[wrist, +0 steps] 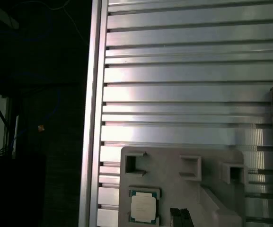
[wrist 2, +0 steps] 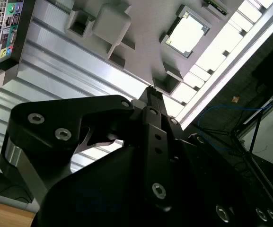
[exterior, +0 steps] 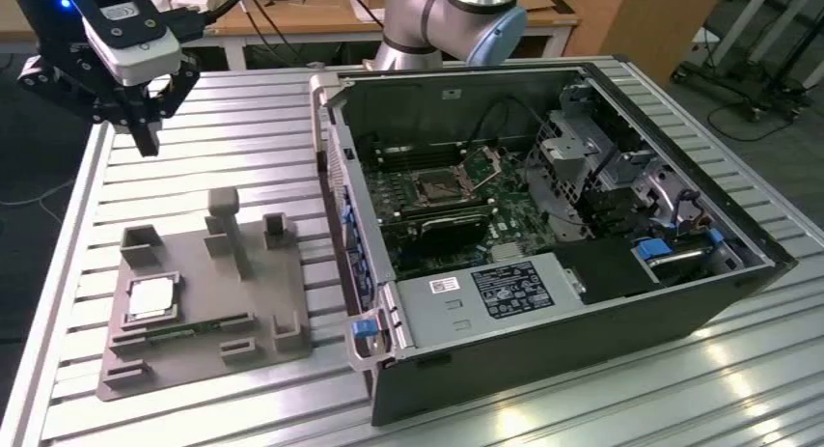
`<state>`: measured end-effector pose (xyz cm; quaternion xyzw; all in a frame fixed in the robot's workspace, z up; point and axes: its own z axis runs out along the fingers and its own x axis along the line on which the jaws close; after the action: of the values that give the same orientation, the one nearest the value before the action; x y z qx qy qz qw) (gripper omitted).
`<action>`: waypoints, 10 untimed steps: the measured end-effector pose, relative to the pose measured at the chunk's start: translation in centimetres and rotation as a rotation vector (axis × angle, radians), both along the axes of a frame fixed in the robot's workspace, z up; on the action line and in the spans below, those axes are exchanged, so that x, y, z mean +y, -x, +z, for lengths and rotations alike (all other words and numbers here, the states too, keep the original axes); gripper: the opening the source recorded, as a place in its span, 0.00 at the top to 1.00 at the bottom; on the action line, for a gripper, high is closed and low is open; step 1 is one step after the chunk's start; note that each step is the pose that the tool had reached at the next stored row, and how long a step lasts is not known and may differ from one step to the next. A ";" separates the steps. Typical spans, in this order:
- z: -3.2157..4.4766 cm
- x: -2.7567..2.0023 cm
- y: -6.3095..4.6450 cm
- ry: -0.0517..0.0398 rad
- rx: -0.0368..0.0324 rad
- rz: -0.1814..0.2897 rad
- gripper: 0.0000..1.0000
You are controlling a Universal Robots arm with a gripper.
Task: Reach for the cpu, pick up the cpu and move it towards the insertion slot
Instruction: 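Reach for the cpu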
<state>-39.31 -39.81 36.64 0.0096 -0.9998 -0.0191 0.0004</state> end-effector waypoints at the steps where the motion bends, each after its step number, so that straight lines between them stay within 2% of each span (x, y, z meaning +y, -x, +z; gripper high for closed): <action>1: 0.00 0.00 0.0 0.0000 0.0000 0.000 0.89; 5: 0.00 0.00 0.2 0.0001 0.0001 0.000 0.89; 8: -0.04 -0.01 1.5 -0.0001 -0.0010 0.000 0.89; 10: -0.08 -0.20 2.1 0.0002 -0.0022 0.000 0.89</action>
<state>-41.43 -40.00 36.56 0.0096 -0.9998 -0.0190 -0.0007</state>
